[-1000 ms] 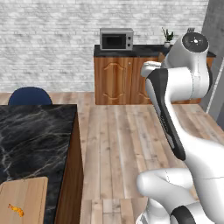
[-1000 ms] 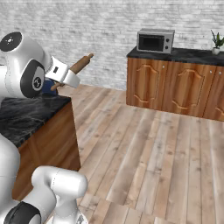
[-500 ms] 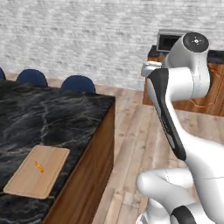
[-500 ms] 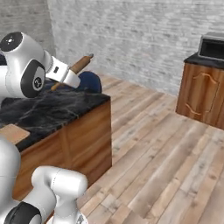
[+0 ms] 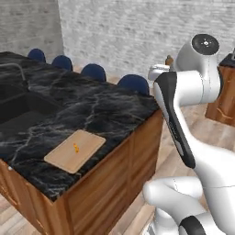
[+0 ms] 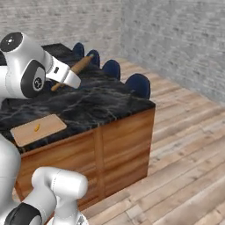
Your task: Open the cabinet, retrieve the rolling pin, and place it next to the meat on the cutting board to prepare for tenderizing.
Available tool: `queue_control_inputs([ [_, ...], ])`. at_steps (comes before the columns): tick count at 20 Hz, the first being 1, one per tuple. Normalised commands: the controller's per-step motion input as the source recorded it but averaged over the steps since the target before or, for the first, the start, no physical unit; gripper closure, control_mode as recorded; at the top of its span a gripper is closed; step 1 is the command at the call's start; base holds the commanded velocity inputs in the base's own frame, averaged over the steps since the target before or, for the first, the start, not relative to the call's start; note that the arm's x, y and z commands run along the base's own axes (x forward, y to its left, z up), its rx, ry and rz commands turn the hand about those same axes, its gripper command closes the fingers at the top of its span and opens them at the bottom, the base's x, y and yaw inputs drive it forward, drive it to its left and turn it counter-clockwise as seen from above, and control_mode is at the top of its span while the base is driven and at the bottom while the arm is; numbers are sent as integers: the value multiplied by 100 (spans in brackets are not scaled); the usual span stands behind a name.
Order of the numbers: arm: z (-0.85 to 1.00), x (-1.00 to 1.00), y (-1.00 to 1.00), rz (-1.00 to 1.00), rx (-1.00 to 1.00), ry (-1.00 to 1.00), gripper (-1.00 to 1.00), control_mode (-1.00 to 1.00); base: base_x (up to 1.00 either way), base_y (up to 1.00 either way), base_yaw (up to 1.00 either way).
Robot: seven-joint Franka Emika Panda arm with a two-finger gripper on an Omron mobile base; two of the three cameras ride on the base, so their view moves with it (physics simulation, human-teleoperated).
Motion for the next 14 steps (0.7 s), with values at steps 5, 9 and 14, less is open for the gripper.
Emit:
queue_control_inputs([
  [5, 0, 0, 0, 0, 0, 0, 100, 100, -2, -35, 57],
  [9, 0, 0, 0, 0, 0, 0, 100, 100, 0, -43, 56],
  [14, 0, 0, 0, 0, 0, 0, 100, 100, 0, -53, 53],
])
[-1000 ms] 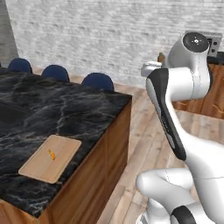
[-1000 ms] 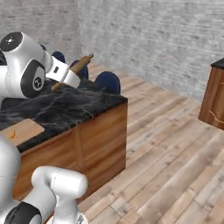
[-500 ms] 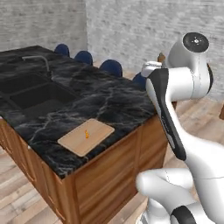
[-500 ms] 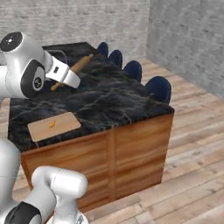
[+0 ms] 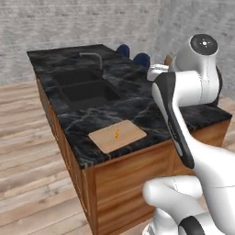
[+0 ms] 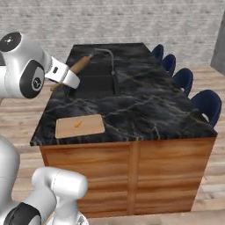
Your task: Open the cabinet, retrieve the rolling pin, and place it next to the meat on the cutting board to prepare for tenderizing.
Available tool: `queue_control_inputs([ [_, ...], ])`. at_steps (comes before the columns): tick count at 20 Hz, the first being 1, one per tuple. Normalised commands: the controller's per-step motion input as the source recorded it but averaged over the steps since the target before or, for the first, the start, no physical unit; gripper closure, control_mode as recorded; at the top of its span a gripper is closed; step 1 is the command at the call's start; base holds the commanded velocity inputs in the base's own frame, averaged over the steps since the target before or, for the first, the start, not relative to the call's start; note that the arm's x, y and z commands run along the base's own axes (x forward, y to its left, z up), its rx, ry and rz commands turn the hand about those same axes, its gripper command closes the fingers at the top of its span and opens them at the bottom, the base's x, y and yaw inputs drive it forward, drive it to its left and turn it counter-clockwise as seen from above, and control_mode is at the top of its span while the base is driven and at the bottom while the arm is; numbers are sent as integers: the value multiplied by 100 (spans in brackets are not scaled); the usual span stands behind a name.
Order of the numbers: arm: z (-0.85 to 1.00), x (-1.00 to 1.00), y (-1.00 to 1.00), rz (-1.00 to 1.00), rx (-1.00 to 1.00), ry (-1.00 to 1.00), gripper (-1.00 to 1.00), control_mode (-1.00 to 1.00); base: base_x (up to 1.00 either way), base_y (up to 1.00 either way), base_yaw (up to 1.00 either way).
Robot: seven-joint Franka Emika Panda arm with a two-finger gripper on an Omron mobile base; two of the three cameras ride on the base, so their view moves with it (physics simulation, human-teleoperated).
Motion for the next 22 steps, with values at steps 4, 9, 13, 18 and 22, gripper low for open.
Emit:
queue_control_inputs([
  [4, 0, 0, 0, 0, 0, 0, 100, 100, 3, -66, 49],
  [9, 0, 0, 0, 0, 0, 0, 100, 100, 32, -58, 44],
  [13, 0, 0, 0, 0, 0, 0, 100, 100, 49, -46, 43],
  [18, 0, 0, 0, 0, 0, 0, 100, 100, 55, -38, 41],
  [22, 0, 0, 0, 0, 0, 0, 100, 100, 56, -23, 29],
])
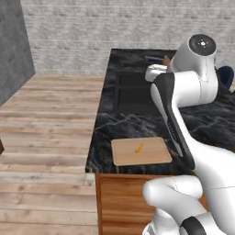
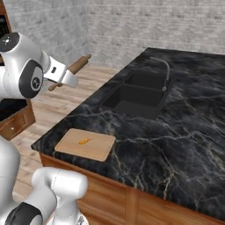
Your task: Open the cabinet, retrieve the rolling pin, and place it next to the meat on the cutting board to prepare for tenderizing.
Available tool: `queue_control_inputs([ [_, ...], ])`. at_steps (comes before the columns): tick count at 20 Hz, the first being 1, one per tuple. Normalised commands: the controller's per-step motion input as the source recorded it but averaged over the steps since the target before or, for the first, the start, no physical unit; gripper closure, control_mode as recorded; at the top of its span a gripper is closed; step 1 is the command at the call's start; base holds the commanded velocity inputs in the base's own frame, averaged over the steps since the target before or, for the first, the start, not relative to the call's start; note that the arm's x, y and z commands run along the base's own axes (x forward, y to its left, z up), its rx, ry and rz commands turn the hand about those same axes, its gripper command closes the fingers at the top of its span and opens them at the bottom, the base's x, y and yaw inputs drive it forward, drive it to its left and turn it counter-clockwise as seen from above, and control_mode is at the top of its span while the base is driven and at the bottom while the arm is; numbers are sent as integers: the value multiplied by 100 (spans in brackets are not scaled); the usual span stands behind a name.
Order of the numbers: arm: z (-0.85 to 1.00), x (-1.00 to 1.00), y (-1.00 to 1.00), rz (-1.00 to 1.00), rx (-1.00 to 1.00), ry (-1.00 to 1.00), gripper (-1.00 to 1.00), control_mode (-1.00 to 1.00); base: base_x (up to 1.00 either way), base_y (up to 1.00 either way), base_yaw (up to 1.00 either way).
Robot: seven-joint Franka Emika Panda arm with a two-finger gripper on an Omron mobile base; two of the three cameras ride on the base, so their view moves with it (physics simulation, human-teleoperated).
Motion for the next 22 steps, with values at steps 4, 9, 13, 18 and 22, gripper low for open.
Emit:
queue_control_inputs([
  [4, 0, 0, 0, 0, 0, 0, 100, 100, 61, -11, 13],
  [9, 0, 0, 0, 0, 0, 0, 100, 100, 15, 0, 0],
  [13, -3, 0, 0, 0, 0, -1, 100, -100, 0, 0, 0],
  [18, -44, -9, 4, 0, 1, 2, 100, -100, 0, 0, 0],
  [22, -52, -2, 4, 0, 4, 3, 100, -100, 0, 0, 0],
])
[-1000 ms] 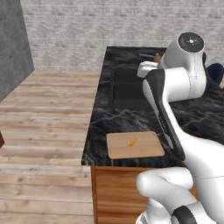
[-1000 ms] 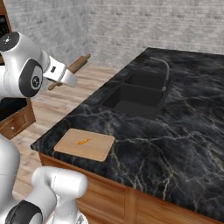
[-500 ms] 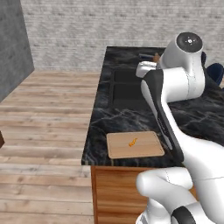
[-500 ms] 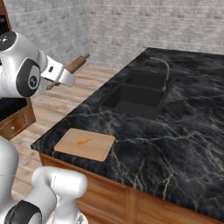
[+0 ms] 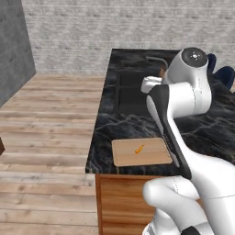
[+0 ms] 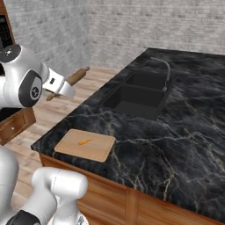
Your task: Open the cabinet, retrieve the rolling pin, and place it next to the meat on the cutting board to prepare for tenderizing.
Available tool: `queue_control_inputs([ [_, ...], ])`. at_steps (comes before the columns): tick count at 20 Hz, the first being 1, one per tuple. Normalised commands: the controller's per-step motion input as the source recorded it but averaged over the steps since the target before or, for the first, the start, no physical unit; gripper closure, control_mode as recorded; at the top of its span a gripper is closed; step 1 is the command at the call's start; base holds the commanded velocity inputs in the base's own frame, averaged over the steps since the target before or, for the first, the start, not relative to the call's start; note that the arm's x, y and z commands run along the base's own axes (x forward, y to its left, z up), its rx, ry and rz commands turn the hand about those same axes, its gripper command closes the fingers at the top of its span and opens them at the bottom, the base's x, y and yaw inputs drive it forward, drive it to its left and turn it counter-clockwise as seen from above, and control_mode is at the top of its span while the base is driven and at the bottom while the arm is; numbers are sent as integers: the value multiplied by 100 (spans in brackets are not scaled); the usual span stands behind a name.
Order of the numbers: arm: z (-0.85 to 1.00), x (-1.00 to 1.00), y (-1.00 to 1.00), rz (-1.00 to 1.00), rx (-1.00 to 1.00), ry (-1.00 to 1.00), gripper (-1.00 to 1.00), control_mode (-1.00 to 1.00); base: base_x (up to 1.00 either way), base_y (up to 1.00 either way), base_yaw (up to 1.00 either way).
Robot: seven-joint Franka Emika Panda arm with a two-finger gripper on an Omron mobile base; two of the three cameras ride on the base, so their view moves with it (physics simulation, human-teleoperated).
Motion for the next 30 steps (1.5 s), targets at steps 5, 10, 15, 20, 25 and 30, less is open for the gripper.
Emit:
queue_control_inputs([
  [5, -55, 0, 3, 0, 1, 1, 100, -100, 0, 0, 0],
  [10, -70, 0, 6, 0, 0, 2, 100, -100, 0, 0, 0],
  [15, -69, 0, 0, 0, 4, 9, 100, -100, 0, 0, 0],
  [20, -64, 0, 0, 0, 2, 14, 100, -100, 0, 0, 0],
  [25, -54, 0, 0, 0, 0, 6, 100, -100, 0, 0, 0],
  [30, -53, 0, 0, 0, 0, 0, 100, -100, 0, 0, 0],
])
